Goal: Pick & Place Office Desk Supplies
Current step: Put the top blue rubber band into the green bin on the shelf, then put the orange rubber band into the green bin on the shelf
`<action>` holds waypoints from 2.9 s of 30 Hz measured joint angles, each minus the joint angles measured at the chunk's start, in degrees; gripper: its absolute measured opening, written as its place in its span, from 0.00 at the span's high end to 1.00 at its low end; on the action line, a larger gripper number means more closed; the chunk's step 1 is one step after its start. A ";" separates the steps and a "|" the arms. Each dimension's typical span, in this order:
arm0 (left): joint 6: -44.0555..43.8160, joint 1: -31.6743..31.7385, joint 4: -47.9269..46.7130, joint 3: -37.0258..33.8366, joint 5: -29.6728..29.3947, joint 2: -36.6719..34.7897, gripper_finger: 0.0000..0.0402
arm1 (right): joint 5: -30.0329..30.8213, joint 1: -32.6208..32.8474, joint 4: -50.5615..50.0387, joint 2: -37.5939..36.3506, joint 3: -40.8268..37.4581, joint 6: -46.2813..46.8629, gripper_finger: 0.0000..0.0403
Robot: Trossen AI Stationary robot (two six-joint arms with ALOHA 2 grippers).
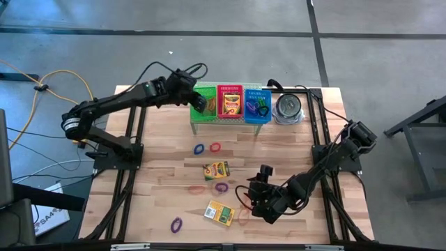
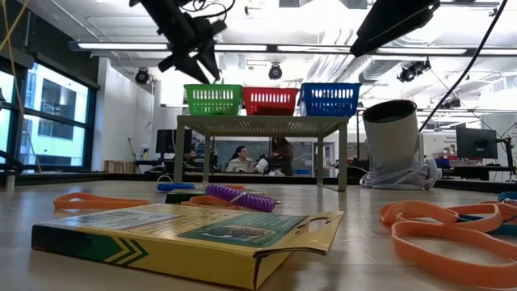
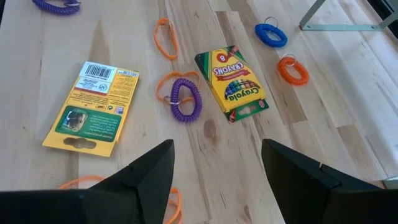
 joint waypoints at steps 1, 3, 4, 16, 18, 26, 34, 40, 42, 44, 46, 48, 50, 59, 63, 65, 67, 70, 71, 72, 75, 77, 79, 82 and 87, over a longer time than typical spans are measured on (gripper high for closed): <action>-0.29 0.22 -1.01 1.00 0.88 0.01 0.61 | 0.01 -0.07 0.35 0.00 0.00 -0.20 0.43; -2.32 0.66 -3.10 2.92 1.30 -0.01 0.61 | -0.05 -0.44 0.79 0.02 0.00 -0.35 0.43; -3.44 1.01 -4.45 3.77 1.90 -0.01 0.61 | -0.07 -0.68 0.85 0.02 0.00 -0.41 0.43; -8.94 3.04 -9.01 6.74 9.92 0.01 0.61 | -1.30 -1.01 1.38 0.02 0.00 -0.47 0.43; -9.01 2.77 -9.00 6.77 13.17 -0.23 0.61 | -1.30 -0.93 1.38 0.02 0.00 -0.47 0.43; -4.79 -1.40 -14.09 7.51 31.11 -2.11 0.61 | -1.25 -0.93 1.38 0.02 0.00 -0.52 0.43; -4.15 -17.28 -32.41 3.52 20.83 -2.11 0.61 | -1.19 -0.93 1.38 0.02 -0.02 -0.20 0.43; -5.99 -32.31 -29.08 -5.03 17.49 -1.83 0.61 | -1.15 -0.93 1.53 0.07 -0.02 0.11 0.43; -6.23 -36.62 -26.55 -7.82 16.19 -1.64 0.61 | -1.13 -0.93 1.92 0.07 -0.02 0.12 0.43; -5.77 -40.48 -23.96 -9.89 15.65 -1.14 0.61 | -1.13 -0.93 1.93 0.07 -0.02 0.12 0.43; -6.24 -43.74 -21.31 -11.45 15.45 -0.40 0.61 | -1.06 -1.03 2.19 0.07 -0.04 0.03 0.43; -6.55 -46.64 -16.62 -12.63 14.09 0.58 0.61 | -0.93 -1.06 2.50 0.07 -0.04 -0.14 0.43; -6.86 -49.41 -12.14 -13.57 12.27 1.80 0.61 | -0.91 -1.08 2.87 0.07 -0.07 -0.36 0.43; 0.55 -54.74 -2.19 -13.83 0.99 10.86 0.61 | -1.00 -1.08 4.56 0.09 -1.61 -0.50 0.43; 3.02 -54.58 -0.02 -13.83 0.90 15.95 0.61 | -1.15 -1.08 4.91 0.09 -2.63 -0.51 0.43; 3.06 -54.50 1.03 -13.83 1.21 18.09 0.61 | -1.15 -1.08 5.44 0.09 -2.77 -0.51 0.43; 2.87 -54.48 2.17 -13.83 2.84 19.77 0.61 | -1.16 -1.08 5.43 0.09 -2.80 -0.51 0.43; 2.84 -54.09 3.77 -13.83 5.25 20.64 0.61 | -1.20 -1.08 5.79 0.09 -2.82 -0.93 0.43; 2.79 -53.93 3.79 -13.83 5.72 20.62 0.61 | -1.22 -1.08 5.84 0.09 -2.82 -1.21 0.43; 2.77 -53.73 3.93 -13.83 6.51 20.62 0.61 | -1.24 -1.08 5.86 0.09 -2.82 -1.48 0.43; 2.73 -53.44 3.99 -13.83 7.04 20.62 0.61 | -1.19 -1.08 6.39 0.09 -2.82 -1.58 0.43; 2.95 -53.43 4.20 -13.83 6.95 20.62 0.61 | -1.21 -1.08 6.43 0.09 -2.82 -1.60 0.43; 3.99 -53.45 4.14 -13.83 6.63 20.62 0.61 | -1.19 -1.08 6.63 0.09 -2.82 -1.60 0.43; 4.41 -53.51 4.19 -13.83 5.56 20.62 0.61 | -1.21 -1.08 6.59 0.09 -2.82 -1.60 0.43; 4.19 -53.52 4.27 -13.83 5.33 20.84 0.61 | -1.17 -1.08 6.61 0.09 -2.82 -1.92 0.43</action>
